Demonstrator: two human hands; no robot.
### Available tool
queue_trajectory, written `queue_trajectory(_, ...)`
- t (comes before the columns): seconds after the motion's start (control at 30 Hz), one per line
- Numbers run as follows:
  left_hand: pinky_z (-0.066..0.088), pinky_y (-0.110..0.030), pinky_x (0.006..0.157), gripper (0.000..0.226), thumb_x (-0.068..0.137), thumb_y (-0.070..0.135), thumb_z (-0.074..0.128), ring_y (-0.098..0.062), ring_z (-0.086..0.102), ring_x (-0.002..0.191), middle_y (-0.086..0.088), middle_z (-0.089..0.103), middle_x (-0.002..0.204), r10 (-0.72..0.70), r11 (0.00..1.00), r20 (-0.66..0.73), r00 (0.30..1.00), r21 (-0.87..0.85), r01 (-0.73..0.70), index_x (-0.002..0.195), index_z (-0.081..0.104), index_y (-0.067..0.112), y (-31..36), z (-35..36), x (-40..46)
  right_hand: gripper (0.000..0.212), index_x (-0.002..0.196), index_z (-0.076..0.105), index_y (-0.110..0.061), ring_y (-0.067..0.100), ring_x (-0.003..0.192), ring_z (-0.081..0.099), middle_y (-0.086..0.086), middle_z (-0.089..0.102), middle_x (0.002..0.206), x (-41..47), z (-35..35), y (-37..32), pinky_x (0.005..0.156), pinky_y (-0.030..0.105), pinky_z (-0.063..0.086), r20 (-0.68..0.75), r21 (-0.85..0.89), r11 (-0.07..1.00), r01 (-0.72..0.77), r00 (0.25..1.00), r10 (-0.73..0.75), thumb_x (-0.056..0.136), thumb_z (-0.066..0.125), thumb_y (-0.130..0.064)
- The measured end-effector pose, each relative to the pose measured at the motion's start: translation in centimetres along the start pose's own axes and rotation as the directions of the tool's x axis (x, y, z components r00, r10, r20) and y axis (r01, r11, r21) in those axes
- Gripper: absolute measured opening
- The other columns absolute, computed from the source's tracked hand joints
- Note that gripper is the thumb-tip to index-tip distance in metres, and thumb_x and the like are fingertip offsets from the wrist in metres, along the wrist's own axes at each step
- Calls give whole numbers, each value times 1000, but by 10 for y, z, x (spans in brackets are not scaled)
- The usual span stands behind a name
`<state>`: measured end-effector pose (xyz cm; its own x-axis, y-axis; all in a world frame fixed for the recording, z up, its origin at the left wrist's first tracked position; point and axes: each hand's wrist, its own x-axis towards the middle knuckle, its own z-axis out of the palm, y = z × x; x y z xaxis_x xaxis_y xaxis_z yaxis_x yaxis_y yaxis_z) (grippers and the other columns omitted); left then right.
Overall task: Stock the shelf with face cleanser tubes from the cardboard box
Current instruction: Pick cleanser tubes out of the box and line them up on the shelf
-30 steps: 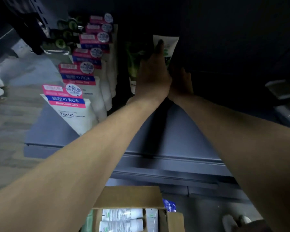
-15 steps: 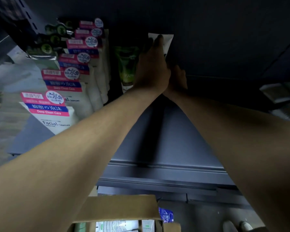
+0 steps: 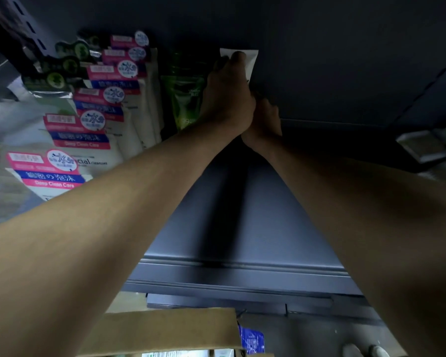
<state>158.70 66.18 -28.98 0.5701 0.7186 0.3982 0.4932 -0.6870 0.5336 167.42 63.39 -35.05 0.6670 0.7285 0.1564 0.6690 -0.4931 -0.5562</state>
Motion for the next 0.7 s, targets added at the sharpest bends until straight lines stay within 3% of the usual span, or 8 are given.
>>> queue_trajectory(0.33, 35, -18, 98, 47, 87, -2, 55, -22, 44, 130, -10, 49, 139, 41, 997, 8, 999, -71, -41, 133, 47, 8, -2, -13, -7, 39, 121, 59, -11, 35, 112, 57, 14, 61, 121, 0, -2, 0, 73, 33, 39, 88, -46, 998, -37, 995, 40, 92, 56, -35)
queue_trajectory(0.47, 40, -29, 105, 42, 87, -2, 51, -26, 47, 127, -13, 52, 135, 88, 991, 24, 996, -104, -85, 129, 49, 3, -8, -17, -20, 55, 122, 60, -11, 34, 111, 58, 14, 61, 121, -17, -2, 12, 71, 30, 39, 72, -19, 998, -59, 996, 60, 81, 70, -46)
queue_trajectory(0.57, 45, -39, 104, 43, 90, 1, 50, -25, 53, 125, -10, 55, 135, 73, 988, 67, 995, -142, -63, 132, 49, 9, -14, -20, -30, 66, 128, 52, -9, 31, 118, 52, 13, 55, 128, -38, -9, 17, 78, 32, 43, 76, -29, 997, -67, 995, 69, 80, 74, -48)
queue_trajectory(0.7, 44, -35, 105, 50, 91, 0, 43, -24, 51, 127, -8, 51, 140, 36, 994, 181, 983, -111, -16, 139, 45, 16, -18, -35, -61, 67, 130, 49, -10, 30, 119, 52, 12, 55, 129, -72, -23, 25, 94, 35, 45, 105, -45, 997, -70, 992, 74, 79, 74, -47)
